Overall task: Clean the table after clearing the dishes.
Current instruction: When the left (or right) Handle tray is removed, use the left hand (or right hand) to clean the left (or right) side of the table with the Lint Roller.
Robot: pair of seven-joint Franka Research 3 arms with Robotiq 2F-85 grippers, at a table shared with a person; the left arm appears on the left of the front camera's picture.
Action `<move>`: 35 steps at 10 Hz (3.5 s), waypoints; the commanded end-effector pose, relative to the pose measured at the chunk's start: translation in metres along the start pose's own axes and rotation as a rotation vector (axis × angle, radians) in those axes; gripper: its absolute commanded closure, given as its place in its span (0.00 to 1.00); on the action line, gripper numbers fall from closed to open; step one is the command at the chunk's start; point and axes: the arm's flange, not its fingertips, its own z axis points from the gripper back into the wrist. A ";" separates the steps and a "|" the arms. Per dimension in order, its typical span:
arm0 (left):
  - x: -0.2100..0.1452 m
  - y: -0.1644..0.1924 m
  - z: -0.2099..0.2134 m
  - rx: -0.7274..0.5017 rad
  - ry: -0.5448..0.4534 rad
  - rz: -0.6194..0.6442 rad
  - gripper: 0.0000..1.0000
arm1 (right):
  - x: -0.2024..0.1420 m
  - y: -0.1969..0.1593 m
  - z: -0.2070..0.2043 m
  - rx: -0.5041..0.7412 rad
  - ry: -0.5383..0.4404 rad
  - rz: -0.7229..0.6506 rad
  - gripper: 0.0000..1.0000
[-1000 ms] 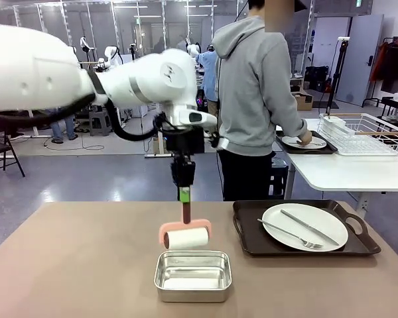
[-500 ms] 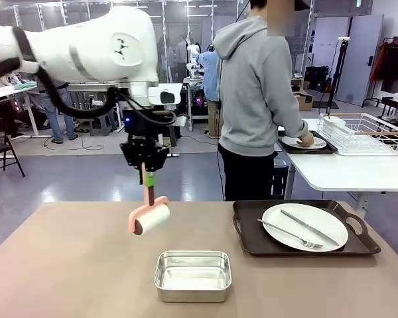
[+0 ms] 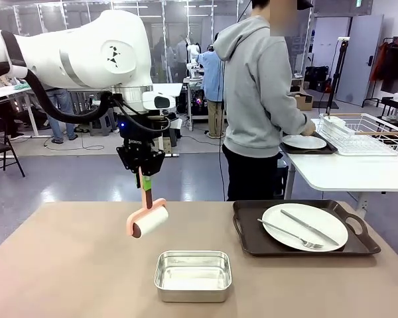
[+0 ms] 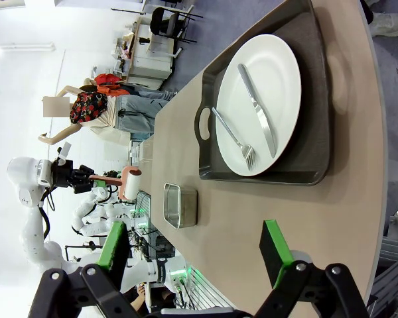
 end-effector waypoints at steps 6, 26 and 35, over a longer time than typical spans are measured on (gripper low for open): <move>-0.025 0.071 -0.034 -0.084 -0.207 0.406 0.79 | -0.001 0.003 0.000 0.000 0.000 0.001 0.00; -0.070 0.286 -0.208 -0.512 -0.357 0.482 0.79 | -0.001 0.003 0.000 0.000 0.000 0.001 0.00; -0.169 0.381 -0.194 -0.237 -0.256 0.554 0.79 | -0.001 0.003 0.000 0.000 0.000 0.001 0.00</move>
